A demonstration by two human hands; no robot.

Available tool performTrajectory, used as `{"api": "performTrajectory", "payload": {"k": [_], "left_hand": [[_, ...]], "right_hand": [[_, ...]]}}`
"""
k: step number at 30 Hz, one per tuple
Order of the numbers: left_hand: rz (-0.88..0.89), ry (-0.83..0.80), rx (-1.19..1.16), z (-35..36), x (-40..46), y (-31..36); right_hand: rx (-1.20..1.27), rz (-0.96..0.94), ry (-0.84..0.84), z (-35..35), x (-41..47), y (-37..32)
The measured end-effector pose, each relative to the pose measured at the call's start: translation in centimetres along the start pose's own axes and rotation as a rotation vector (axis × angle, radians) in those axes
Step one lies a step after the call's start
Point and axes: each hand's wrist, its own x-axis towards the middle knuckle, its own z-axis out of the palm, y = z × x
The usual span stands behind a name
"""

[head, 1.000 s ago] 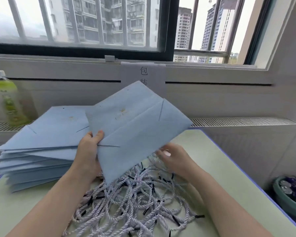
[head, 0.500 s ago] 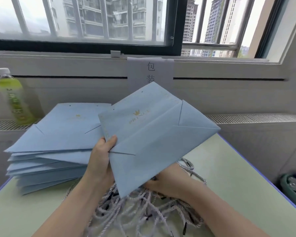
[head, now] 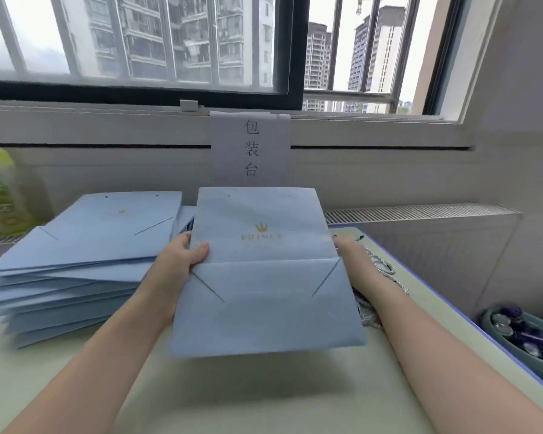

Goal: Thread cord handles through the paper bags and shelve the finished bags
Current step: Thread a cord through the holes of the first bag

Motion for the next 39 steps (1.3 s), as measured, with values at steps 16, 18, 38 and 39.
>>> {"api": "performTrajectory", "payload": {"k": [16,18,38,39], "left_hand": [[0.056,0.188,0.582,1.7,0.7,-4.2],[0.087,0.189,0.537,1.2,0.9,-4.1],[-0.114,-0.036,-0.504,2.7,0.9,-2.1],[-0.114,-0.032,-0.514,2.5,1.0,-2.4]], "right_hand": [[-0.257,-0.017,-0.067,2.2,1.0,1.2],[-0.151,-0.06,-0.052,2.3,1.4,1.3],[0.185,-0.258,-0.316,6.8,-1.2,-2.1],[0.4,-0.18,-0.322,6.3,-1.0,-2.1]]}}
